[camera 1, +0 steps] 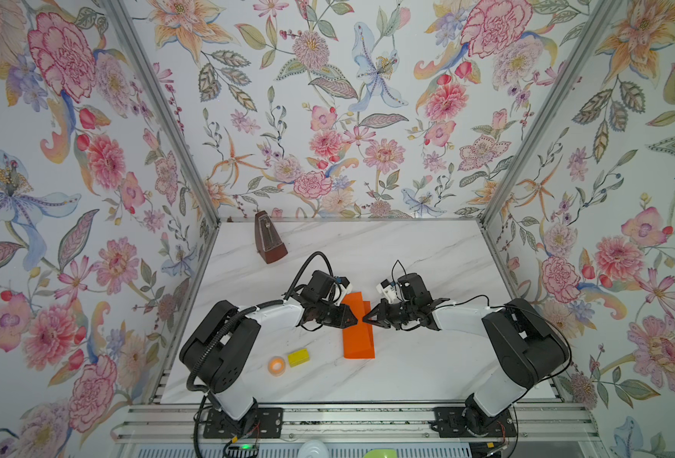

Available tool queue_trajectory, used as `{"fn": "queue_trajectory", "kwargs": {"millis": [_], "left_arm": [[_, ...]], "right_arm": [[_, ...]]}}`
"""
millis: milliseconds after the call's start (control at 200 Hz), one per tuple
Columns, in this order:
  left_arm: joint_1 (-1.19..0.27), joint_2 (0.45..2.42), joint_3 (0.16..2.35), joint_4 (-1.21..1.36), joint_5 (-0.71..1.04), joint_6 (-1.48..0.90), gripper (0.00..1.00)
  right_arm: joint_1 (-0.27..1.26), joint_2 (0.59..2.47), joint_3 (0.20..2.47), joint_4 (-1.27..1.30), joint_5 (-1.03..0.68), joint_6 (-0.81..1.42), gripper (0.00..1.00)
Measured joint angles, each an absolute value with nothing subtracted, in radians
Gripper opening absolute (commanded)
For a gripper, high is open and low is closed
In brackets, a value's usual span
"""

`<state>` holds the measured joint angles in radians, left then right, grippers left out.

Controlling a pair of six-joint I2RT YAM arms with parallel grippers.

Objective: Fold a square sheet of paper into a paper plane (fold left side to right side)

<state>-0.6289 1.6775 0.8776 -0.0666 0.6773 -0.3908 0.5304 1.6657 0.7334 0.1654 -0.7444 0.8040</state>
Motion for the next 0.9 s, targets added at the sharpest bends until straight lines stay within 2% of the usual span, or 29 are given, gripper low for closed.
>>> {"fn": "queue_trajectory", "kwargs": {"millis": [280, 510, 901], "left_arm": [[-0.629, 1.656, 0.878, -0.067, 0.661, -0.391, 0.22], [-0.629, 1.63, 0.878, -0.092, 0.616, -0.39, 0.28], [-0.629, 1.628, 0.88, -0.165, 0.531, -0.365, 0.52]], "right_arm": [[0.53, 1.653, 0.734, 0.107, -0.708, 0.773, 0.0], [0.527, 1.653, 0.734, 0.099, -0.686, 0.77, 0.0], [0.528, 1.66, 0.723, 0.091, -0.662, 0.77, 0.0]]}}
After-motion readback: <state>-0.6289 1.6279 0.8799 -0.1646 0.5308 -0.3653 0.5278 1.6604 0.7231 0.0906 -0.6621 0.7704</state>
